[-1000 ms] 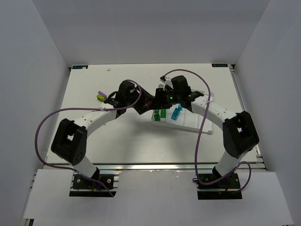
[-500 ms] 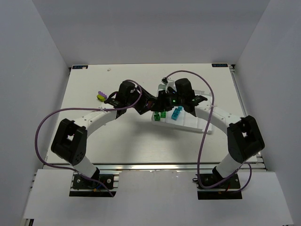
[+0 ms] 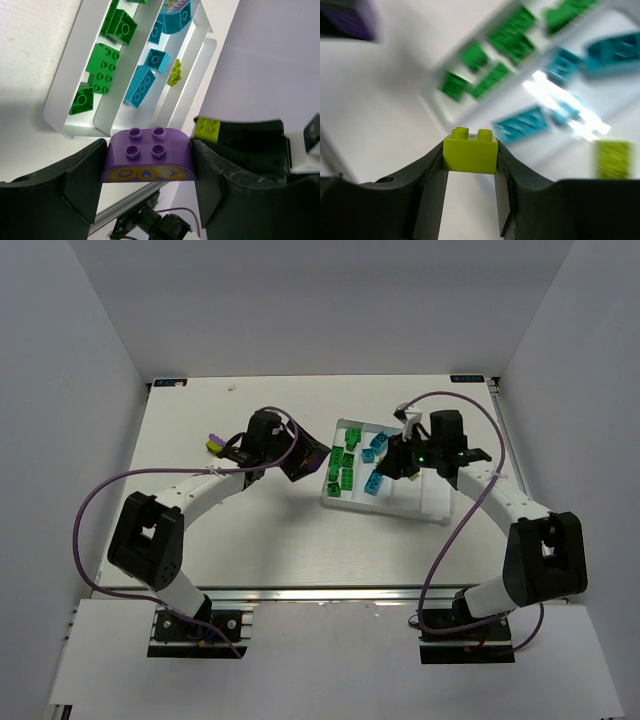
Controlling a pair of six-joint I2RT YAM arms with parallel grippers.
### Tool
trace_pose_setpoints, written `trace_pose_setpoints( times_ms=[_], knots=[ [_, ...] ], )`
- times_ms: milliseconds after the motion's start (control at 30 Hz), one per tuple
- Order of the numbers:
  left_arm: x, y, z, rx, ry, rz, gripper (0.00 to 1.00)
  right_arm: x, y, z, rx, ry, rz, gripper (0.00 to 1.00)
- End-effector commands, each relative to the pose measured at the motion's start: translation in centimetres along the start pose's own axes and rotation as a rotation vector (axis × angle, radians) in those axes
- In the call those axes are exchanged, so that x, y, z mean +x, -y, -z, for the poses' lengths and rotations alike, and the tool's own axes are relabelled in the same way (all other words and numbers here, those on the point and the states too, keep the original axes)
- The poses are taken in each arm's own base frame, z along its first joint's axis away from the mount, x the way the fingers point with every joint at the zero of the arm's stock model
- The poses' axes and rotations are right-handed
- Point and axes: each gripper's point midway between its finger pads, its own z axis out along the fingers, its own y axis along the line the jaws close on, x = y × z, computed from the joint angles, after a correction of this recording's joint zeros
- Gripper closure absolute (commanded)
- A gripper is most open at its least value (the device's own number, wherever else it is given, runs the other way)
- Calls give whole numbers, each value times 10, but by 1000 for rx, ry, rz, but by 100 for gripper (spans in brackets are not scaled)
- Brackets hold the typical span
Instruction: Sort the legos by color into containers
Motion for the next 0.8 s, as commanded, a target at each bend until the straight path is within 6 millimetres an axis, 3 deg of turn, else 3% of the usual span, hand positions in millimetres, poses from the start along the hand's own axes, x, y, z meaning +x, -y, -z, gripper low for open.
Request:
trace_pose_setpoints(
  times_ms=[0, 133, 333, 500, 533, 600, 767],
  knots=[
    [2, 17, 8, 46, -6, -91, 78, 19, 48, 16, 129, -107, 199, 100],
    [7, 19, 8, 47, -13, -147, 79, 35, 74, 18, 186, -196, 300, 100],
    [29, 35, 5, 91, -48, -251, 80, 57, 100, 13, 241, -265, 285, 98],
    [56, 55, -4, 131, -97, -350, 80, 63, 115, 14, 260, -283, 257, 75],
    [60, 57, -5, 139, -104, -361, 80, 63, 115, 15, 257, -286, 255, 59],
    [66, 62, -10, 147, -117, -380, 80, 61, 114, 17, 249, -275, 263, 42],
    [75, 71, -21, 162, -141, -401, 80, 39, 106, 35, 247, -188, 274, 26]
  ],
)
